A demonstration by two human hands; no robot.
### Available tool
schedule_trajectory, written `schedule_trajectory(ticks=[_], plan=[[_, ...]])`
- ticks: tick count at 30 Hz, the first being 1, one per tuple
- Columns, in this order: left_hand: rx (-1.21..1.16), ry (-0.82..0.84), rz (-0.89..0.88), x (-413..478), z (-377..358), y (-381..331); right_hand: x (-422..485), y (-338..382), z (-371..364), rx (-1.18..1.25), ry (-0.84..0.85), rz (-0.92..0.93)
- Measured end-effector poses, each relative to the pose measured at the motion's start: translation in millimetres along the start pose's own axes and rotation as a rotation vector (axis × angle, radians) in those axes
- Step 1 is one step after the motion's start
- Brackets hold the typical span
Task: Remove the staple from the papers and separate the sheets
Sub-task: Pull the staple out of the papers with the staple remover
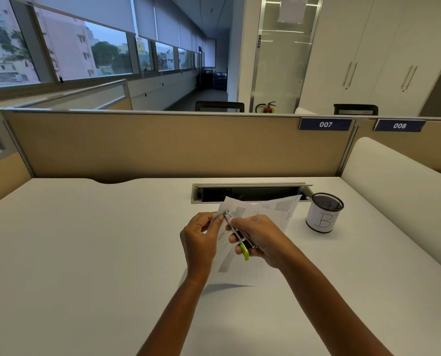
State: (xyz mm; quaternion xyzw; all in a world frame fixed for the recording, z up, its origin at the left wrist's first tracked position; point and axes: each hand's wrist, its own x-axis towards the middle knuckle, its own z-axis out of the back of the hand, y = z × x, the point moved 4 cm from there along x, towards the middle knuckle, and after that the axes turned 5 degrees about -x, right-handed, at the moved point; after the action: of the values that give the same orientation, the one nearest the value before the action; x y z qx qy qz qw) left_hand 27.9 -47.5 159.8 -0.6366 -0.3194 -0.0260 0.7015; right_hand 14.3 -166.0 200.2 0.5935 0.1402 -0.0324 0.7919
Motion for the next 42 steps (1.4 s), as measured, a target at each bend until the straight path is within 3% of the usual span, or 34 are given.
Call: schedule_trajectory(ticks=[10, 14, 22, 42], plan=[[-0.019, -0.007, -0.030, -4.7, 3.0, -4.9, 4.1, -2.3, -1.5, -0.250, -0.140, 0.115], [-0.053, -0.012, -0.011, -6.5, 7.1, -8.3, 9.3, -3.4, 24.0, -0.302, -0.346, 0.169], [-0.149, -0.024, 0.271, -8.5, 3.6, -4.4, 0.5, -2.4, 6.1, -0.226, -0.019, 0.093], [-0.018, 0.064, 0.209, -5.2, 4.5, -7.0, 6.6, 3.5, 2.9, -0.455, -0.065, 0.188]])
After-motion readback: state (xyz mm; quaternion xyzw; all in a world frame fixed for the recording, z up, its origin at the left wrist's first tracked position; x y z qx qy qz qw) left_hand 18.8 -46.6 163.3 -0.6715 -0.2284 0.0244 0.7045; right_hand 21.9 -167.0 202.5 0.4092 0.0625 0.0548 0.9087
